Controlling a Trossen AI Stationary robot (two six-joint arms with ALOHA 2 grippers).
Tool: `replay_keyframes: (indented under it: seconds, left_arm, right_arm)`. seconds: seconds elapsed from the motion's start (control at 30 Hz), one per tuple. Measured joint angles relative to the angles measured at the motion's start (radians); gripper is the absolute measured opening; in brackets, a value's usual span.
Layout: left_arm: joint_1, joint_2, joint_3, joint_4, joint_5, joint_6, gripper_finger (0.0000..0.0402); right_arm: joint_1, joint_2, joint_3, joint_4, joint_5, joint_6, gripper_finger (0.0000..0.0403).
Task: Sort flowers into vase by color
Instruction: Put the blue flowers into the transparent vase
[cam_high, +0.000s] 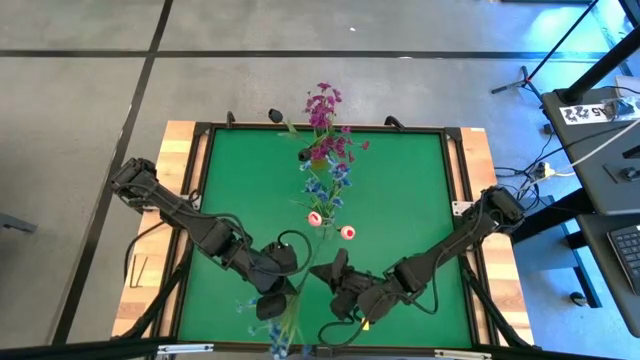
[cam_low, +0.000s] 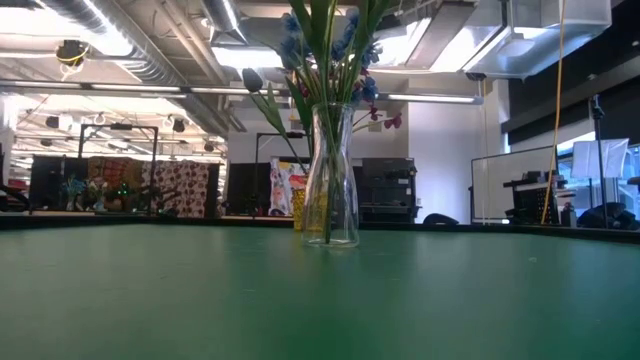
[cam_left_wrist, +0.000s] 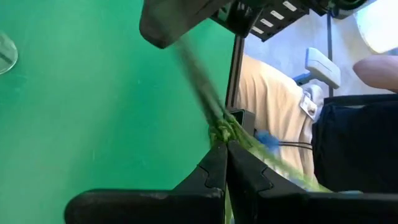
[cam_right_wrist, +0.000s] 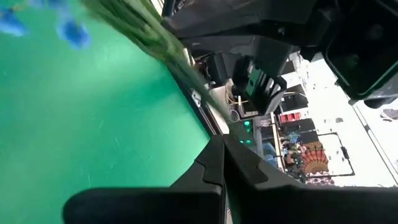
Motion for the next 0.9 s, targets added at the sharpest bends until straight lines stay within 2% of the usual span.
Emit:
replay_keyframes:
  seconds: [0.27,0.4,0.53,0.7,0.9]
  left_arm:
    - [-0.006,0.000,0.000,-0.006,-0.004,0.018,0.0000]
    - [-0.005,0.000,0.000,-0.018,-0.021,0.018,0.0000]
    - [-0.002,0.000,0.000,-0.058,-0.041,0.015,0.0000]
    - [0.016,0.000,0.000,-0.064,-0.044,-0.002,0.0000]
    - [0.041,0.000,0.000,-0.032,-0.005,-0.009,0.0000]
  right_arm:
    - [0.000,0.000,0.000,-0.019,0.007,0.006,0.0003]
    - [0.008,0.000,0.000,-0.066,-0.004,0.008,0.0019]
    - [0.025,0.000,0.000,-0.126,-0.007,0.017,0.0052]
    - [0.055,0.000,0.000,-0.136,-0.029,0.015,0.0113]
    - [0.057,0.000,0.000,-0.107,-0.024,-0.033,0.0171]
